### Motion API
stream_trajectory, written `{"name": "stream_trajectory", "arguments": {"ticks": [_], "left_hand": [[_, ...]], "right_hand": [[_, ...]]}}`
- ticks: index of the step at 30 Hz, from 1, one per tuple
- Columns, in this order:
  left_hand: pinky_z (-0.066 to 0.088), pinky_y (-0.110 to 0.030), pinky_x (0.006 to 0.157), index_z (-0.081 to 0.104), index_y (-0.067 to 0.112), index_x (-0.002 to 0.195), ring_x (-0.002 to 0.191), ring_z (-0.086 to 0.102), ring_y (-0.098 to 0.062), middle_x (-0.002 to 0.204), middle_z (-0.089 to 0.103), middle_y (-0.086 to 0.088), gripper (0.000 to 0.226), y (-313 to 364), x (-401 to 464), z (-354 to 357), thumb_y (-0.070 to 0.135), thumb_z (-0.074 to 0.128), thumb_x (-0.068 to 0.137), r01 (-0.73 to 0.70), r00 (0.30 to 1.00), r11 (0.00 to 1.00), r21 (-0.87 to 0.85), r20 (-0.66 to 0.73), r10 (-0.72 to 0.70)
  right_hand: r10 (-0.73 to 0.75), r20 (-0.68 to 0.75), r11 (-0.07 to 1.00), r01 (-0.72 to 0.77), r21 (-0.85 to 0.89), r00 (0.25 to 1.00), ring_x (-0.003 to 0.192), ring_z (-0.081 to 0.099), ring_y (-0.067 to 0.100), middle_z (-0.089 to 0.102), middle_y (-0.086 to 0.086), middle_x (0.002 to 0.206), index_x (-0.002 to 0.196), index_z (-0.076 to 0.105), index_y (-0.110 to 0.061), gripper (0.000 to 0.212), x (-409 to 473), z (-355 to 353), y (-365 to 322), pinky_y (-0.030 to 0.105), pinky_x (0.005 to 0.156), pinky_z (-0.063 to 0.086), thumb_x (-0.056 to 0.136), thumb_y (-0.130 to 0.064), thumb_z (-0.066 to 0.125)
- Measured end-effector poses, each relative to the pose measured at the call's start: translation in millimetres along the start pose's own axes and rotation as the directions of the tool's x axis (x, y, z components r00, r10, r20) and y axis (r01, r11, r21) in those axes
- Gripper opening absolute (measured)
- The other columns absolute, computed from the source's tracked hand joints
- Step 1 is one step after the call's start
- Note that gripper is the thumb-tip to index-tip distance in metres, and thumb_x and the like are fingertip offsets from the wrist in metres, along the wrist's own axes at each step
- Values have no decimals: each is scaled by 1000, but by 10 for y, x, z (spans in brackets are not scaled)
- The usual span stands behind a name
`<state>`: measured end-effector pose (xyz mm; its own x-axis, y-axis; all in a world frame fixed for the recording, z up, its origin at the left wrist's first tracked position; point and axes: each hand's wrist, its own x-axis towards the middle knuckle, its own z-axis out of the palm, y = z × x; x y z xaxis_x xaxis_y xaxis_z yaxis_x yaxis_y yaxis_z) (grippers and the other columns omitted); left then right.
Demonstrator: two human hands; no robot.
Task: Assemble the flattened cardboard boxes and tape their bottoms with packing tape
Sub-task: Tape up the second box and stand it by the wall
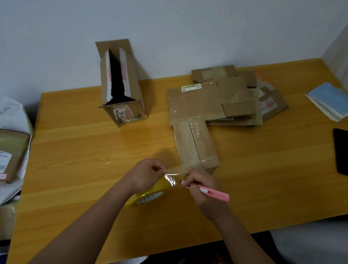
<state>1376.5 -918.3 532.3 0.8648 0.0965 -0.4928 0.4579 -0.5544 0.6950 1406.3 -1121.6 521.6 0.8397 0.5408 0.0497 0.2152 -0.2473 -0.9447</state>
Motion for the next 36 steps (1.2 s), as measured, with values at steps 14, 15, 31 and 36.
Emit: {"name": "stream_trajectory", "arguments": {"ticks": [14, 15, 31, 36], "left_hand": [[49, -42, 83, 60, 28, 76, 91, 59, -25, 93, 64, -3, 26, 51, -21, -29, 24, 51, 100, 2, 1000, 995, 104, 27, -5], [49, -45, 82, 59, 29, 76, 92, 60, -28, 94, 64, -5, 27, 65, -31, -35, 24, 50, 101, -4, 1000, 994, 112, 29, 0], [48, -35, 84, 59, 39, 73, 93, 58, -13, 93, 63, 12, 29, -236, -210, -285, 27, 53, 99, 4, 998, 991, 130, -64, 4], [42, -25, 77, 66, 20, 78, 78, 55, 0, 80, 63, 10, 22, -263, -338, -262, 14, 56, 97, -110, 990, 992, -57, -93, 105]], "right_hand": [[171, 138, 966, -138, -219, 976, 107, 57, 27, 63, 24, 101, 85, 67, -2, 11, -22, 85, -130, 17, 96, 41, 86, -3, 56], [172, 119, 970, -146, -196, 978, 103, 58, 28, 64, 23, 93, 80, 66, -3, 11, -18, 77, -132, 15, 101, 37, 85, -4, 56], [54, -116, 998, -58, -29, 992, 89, 64, 6, 69, -3, 87, 96, 67, -15, 21, 121, 232, -276, 23, 77, 50, 99, -26, 49], [59, 8, 982, -57, -178, 998, 72, 59, 10, 62, -2, 80, 87, 54, -20, 18, 245, 505, -419, 24, 63, 47, 88, -30, 69]]}}
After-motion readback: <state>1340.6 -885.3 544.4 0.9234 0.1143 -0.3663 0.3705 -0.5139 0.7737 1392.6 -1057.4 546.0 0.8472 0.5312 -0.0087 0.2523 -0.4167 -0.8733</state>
